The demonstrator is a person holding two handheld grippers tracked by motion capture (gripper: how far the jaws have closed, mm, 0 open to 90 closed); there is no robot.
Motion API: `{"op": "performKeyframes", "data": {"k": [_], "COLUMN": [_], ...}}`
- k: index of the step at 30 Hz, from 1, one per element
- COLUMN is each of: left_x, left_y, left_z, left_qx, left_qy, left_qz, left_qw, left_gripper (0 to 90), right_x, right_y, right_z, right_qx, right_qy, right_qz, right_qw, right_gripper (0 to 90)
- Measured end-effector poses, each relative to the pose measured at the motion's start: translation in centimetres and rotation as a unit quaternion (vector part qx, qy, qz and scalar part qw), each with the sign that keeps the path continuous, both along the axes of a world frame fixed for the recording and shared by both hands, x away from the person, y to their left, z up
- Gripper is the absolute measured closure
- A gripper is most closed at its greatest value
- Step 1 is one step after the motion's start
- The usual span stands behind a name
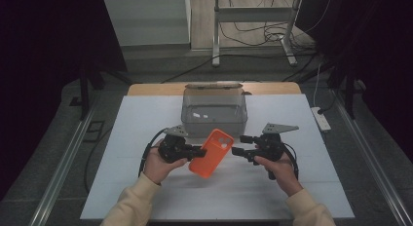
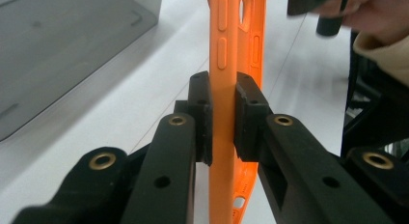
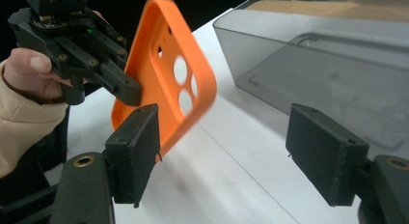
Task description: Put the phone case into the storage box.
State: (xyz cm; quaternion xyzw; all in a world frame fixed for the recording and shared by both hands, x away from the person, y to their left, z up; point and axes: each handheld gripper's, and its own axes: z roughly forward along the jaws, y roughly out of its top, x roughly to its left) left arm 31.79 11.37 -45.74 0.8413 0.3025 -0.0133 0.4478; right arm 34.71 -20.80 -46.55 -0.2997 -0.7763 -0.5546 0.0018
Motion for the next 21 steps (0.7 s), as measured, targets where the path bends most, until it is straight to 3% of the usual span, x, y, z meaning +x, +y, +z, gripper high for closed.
{"op": "performKeyframes", "data": {"k": [4, 8, 21], "left_x": [-0.2, -0.4, -0.8], "left_y": [-0.6, -1.0, -1.4], "left_z": [0.0, 0.1, 0.5], "left_qx": [0.021, 0.027, 0.049], "left_qy": [-0.004, -0.009, -0.021], "left_qz": [-0.010, -0.016, -0.019], "left_qw": [0.9997, 0.9995, 0.9984], "left_gripper": [80.0, 80.0, 80.0], "right_x": [-0.2, -0.4, -0.4], "right_y": [0.0, 0.2, -0.1], "right_z": [0.6, 1.0, 1.3], "right_qx": [-0.013, -0.023, -0.024], "right_qy": [-0.010, -0.018, -0.022], "right_qz": [0.004, 0.009, 0.005], "right_qw": [0.9998, 0.9995, 0.9995], "right_gripper": [28.4, 28.3, 28.5]}}
